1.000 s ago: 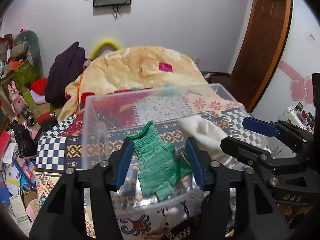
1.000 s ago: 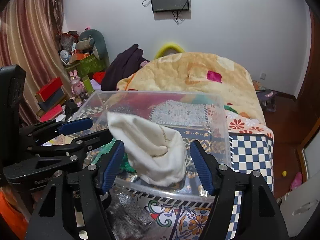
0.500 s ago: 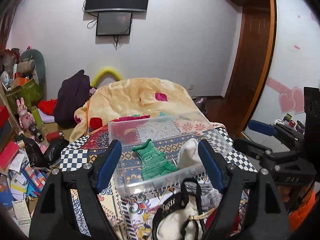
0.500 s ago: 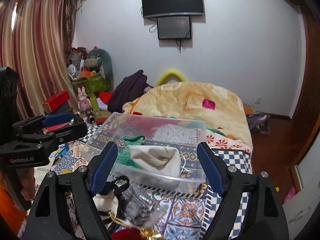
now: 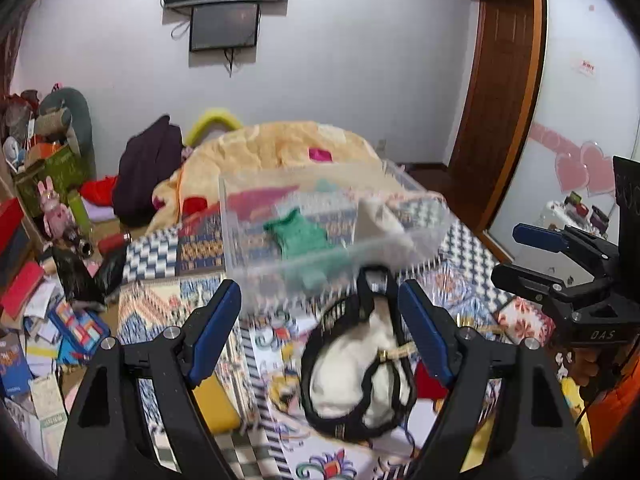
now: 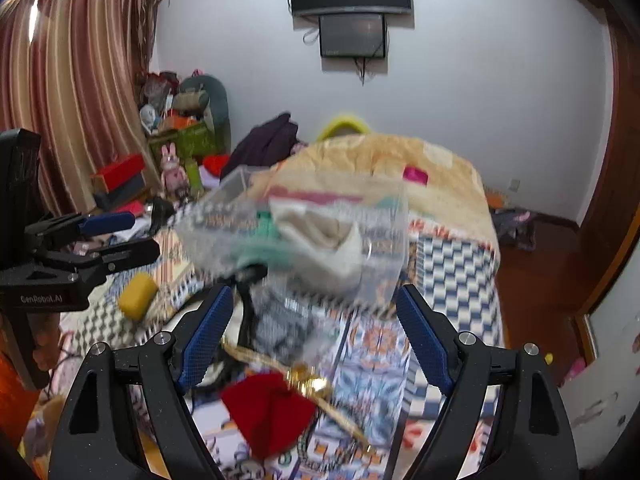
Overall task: Organize soft objects
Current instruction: 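Grasp the black-strapped white bag with the left tool while the right tool grasps the red pouch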
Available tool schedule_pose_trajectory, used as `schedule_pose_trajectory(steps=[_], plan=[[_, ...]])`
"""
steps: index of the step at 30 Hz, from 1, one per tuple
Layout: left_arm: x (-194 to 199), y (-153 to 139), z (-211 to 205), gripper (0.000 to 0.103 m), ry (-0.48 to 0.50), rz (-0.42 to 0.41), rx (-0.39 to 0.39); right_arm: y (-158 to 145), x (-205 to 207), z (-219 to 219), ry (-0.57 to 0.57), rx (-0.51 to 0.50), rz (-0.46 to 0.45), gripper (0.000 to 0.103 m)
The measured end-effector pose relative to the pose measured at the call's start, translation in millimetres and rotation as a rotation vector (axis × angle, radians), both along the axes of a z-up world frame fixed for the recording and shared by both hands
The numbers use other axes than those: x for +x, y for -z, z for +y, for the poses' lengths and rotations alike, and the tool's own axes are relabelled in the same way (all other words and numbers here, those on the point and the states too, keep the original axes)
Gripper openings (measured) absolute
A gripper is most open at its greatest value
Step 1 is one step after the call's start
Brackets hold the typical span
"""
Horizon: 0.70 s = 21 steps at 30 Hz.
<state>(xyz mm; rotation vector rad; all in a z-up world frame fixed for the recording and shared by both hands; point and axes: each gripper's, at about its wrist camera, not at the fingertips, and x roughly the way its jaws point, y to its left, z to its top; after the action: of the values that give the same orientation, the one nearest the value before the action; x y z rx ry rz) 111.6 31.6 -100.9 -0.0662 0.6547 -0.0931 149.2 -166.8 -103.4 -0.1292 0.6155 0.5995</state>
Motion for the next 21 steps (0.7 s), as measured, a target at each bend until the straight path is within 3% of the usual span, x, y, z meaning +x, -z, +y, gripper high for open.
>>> schedule_pose_trajectory(steps=[11,21], plan=[[1,47,-6,0.081,0.010,0.126,-0.015,63,10,2,-0.038,-0.056,0.180,0.078],[37,55,-9,0.081,0.025,0.141,-0.035,76,12,6,-0.066,-0.075,0.211,0.035]])
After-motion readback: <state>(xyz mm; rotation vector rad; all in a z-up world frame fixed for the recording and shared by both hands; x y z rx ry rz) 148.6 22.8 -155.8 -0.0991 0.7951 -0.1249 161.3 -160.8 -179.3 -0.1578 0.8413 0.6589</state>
